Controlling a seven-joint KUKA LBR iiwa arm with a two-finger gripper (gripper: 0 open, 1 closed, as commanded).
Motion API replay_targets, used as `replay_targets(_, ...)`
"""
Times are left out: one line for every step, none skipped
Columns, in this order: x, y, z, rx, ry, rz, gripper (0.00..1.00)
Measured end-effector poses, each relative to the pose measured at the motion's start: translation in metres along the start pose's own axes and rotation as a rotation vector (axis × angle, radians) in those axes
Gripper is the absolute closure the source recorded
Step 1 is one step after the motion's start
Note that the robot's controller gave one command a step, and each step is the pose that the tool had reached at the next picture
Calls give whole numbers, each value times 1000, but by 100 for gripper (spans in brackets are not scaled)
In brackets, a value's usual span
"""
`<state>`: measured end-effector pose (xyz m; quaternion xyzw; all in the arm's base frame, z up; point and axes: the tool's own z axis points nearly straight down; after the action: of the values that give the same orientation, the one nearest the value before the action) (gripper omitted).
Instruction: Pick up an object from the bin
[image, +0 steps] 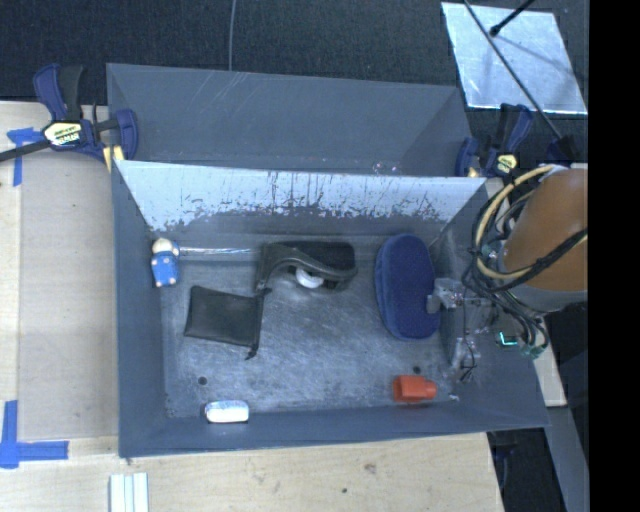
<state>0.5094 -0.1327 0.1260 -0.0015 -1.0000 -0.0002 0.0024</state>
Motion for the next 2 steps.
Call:
replay_targets(26, 54, 54, 0, -10, 343, 0)
replay_targets(14, -11, 33, 4, -11, 43, 0)
